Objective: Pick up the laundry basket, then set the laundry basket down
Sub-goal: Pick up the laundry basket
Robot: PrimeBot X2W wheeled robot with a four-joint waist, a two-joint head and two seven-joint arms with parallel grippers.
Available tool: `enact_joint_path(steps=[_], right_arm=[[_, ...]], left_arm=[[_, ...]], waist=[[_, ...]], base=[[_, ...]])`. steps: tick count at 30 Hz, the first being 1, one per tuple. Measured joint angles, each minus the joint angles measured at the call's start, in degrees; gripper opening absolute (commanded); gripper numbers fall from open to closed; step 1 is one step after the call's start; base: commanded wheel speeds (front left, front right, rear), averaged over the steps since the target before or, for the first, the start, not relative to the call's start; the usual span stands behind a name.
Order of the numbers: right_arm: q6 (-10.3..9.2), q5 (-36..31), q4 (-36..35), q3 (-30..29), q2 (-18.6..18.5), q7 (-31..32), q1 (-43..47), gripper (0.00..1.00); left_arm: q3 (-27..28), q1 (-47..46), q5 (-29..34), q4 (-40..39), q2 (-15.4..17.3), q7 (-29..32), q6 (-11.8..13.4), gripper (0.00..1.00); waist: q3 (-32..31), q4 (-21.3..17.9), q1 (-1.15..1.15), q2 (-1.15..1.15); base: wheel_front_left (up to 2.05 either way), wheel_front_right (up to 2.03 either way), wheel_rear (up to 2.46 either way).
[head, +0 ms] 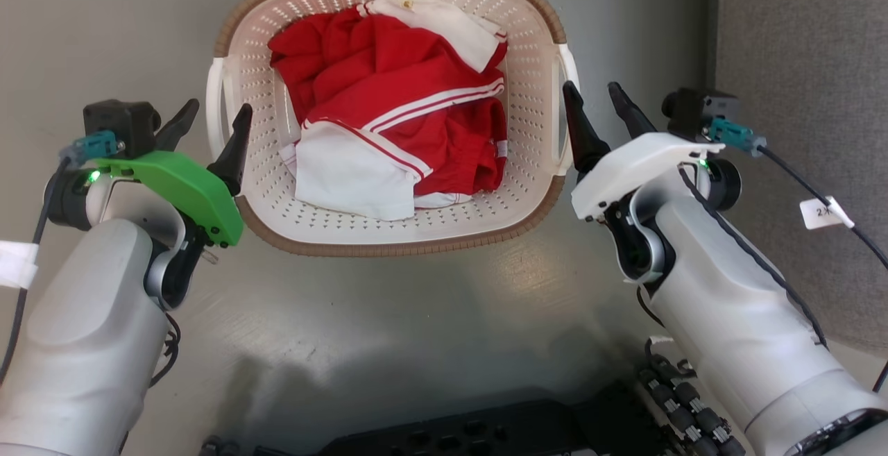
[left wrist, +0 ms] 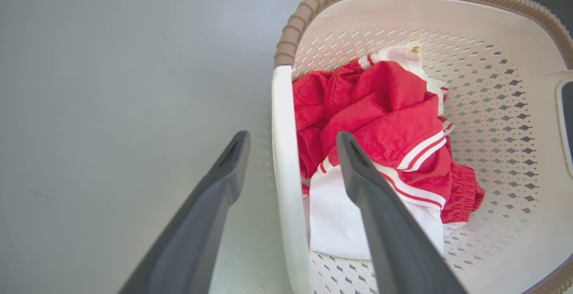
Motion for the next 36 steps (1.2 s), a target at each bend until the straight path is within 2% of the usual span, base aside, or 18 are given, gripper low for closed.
enact_joint_path(steps=[6, 7, 9, 16, 20, 23, 24, 25, 26, 27, 28, 29, 30, 36], right_arm=[[-0.02, 2.5, 0.8, 2.2, 0.0, 0.0, -2.8, 1.0], [-0.03, 2.9, 1.0, 2.6, 0.0, 0.0, -3.2, 0.96], [-0.2, 3.4, 2.0, 3.4, 0.0, 0.0, -3.9, 1.0], [-0.55, 5.2, 3.6, 5.3, 0.0, 0.0, -5.1, 1.0], [-0.94, 6.6, 4.2, 6.2, 0.0, 0.0, -6.1, 0.9], [-0.94, 7.7, 4.8, 6.9, 0.0, 0.0, -6.3, 0.67], [-0.94, 8.2, 5.1, 7.3, 0.0, 0.0, -6.3, 0.5], [-0.96, 8.8, 5.5, 7.6, 0.0, 0.0, -6.3, 0.4], [-0.94, 9.3, 5.7, 8.0, 0.0, 0.0, -6.3, 0.4], [-0.94, 9.8, 5.8, 8.3, 0.0, -0.1, -6.3, 0.3], [-0.94, 10.2, 5.9, 8.7, 0.1, -0.1, -6.4, 0.05], [-0.93, 10.3, 6.1, 9.0, 0.1, -0.1, -6.6, 0.0], [-0.93, 10.5, 6.2, 9.3, 0.1, -0.1, -6.6, 0.0], [-0.92, 11.7, 7.0, 10.3, 0.3, -0.1, -7.0, 0.0]], left_arm=[[-2.2, -2.2, -2.0, 1.5, 0.7, 1.2, 0.0, 1.0], [-2.6, -2.4, -2.3, 1.5, 0.8, 1.2, 0.0, 1.0], [-3.4, -2.9, -2.5, 1.7, 0.8, 1.2, 0.0, 1.0], [-6.4, -3.4, -4.6, 3.1, 1.0, 1.2, 0.0, 1.0], [-7.6, -4.4, -5.8, 3.3, 1.5, 1.2, 0.0, 1.0], [-8.6, -5.1, -6.3, 3.4, 1.6, 1.2, 0.0, 1.0], [-9.0, -5.2, -6.5, 3.4, 1.6, 1.2, 0.0, 0.87], [-9.5, -5.4, -6.7, 3.5, 1.6, 1.2, 0.0, 0.67], [-9.9, -5.4, -7.0, 3.5, 1.7, 1.2, 0.0, 0.67], [-10.2, -5.5, -7.3, 3.5, 1.7, 1.2, 0.0, 0.47], [-10.4, -5.5, -7.6, 3.5, 1.7, 1.2, 0.0, 0.31], [-10.7, -5.5, -8.0, 3.6, 1.8, 1.2, 0.0, 0.09], [-11.1, -5.5, -8.3, 3.7, 1.9, 1.2, 0.0, 0.0], [-12.2, -6.3, -9.7, 4.8, 2.2, 0.6, 0.2, 0.0]], waist=[[2.0, -0.3, 0.0, 0.0], [2.3, -0.3, 0.0, 0.0], [2.8, -0.4, 0.0, 0.0], [3.3, -0.3, 0.0, 0.0], [3.5, -0.2, 0.0, 0.0], [3.7, -0.1, 0.0, 0.0], [3.8, 0.0, 0.0, 0.0], [3.8, 0.0, 0.0, 0.0], [3.9, 0.1, 0.0, 0.0], [3.9, 0.1, 0.0, 0.0], [3.9, 0.1, 0.0, 0.0], [3.9, 0.2, 0.0, 0.0], [3.9, 0.2, 0.0, 0.0], [3.7, 0.2, 0.0, 0.0]], base=[[0.0, 0.0, 0.0], [0.0, 0.0, 0.0], [0.0, 0.0, 0.0], [0.0, 0.0, 0.0], [0.0, 0.0, 0.0], [0.0, 0.0, 0.0], [0.0, 0.0, 0.0], [0.0, 0.0, 0.0], [0.0, 0.0, 0.0], [0.0, 0.0, 0.0], [0.0, 0.0, 0.0], [0.0, 0.0, 0.0], [0.0, 0.0, 0.0], [0.0, 0.0, 0.0]])
